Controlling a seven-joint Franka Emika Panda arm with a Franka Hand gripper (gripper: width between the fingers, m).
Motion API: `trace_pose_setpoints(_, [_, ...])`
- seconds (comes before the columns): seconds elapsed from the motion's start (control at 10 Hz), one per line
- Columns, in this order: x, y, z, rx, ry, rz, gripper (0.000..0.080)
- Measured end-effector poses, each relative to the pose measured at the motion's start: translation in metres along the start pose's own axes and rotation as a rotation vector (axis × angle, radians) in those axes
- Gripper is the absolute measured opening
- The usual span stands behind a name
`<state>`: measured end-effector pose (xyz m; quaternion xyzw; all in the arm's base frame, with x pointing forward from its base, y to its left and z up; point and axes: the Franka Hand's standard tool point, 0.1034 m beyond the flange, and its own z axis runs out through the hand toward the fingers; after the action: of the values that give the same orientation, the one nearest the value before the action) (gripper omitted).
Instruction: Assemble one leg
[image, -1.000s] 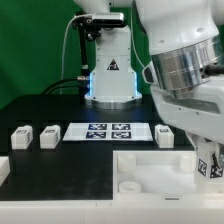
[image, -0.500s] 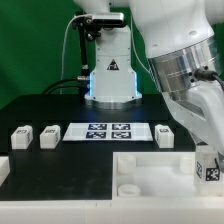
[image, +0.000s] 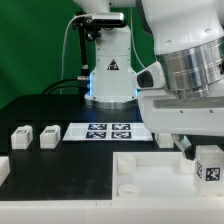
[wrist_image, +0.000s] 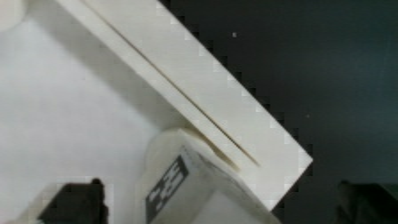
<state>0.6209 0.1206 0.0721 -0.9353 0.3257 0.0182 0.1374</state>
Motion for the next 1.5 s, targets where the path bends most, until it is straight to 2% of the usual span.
trace_pose_setpoints(0.1, [0.001,0.000,-0.001,-0.019,0.011,-0.172,0.0648])
trace_pose_setpoints(0.3, [0.008,-0.005,-0.004,-0.085,0.048,-0.591,0.0648])
trace_pose_setpoints(0.4, [0.009,-0.005,-0.002,-0.091,0.046,-0.682,0.0648])
trace_pose_setpoints(0.5, [0.009,-0.005,-0.002,-0.090,0.047,-0.655,0.0648])
trace_pose_setpoints(0.6, [0.009,-0.005,-0.002,-0.089,0.048,-0.635,0.0559])
trace_pose_setpoints(0.7, [0.008,-0.005,-0.002,-0.087,0.048,-0.601,0.0559])
trace_pose_setpoints(0.8, [0.010,-0.003,-0.003,-0.085,0.054,-0.489,0.0347])
trace_pose_setpoints(0.9, [0.011,-0.002,-0.003,-0.084,0.059,-0.393,0.0309])
trace_pose_setpoints(1.2, [0.018,0.004,-0.006,-0.082,0.069,-0.139,0.0309])
trace_pose_setpoints(1.3, [0.021,0.011,-0.008,-0.094,0.075,0.035,0.0309])
trace_pose_setpoints(1.5, [0.028,0.020,-0.011,-0.108,0.085,0.134,0.0315])
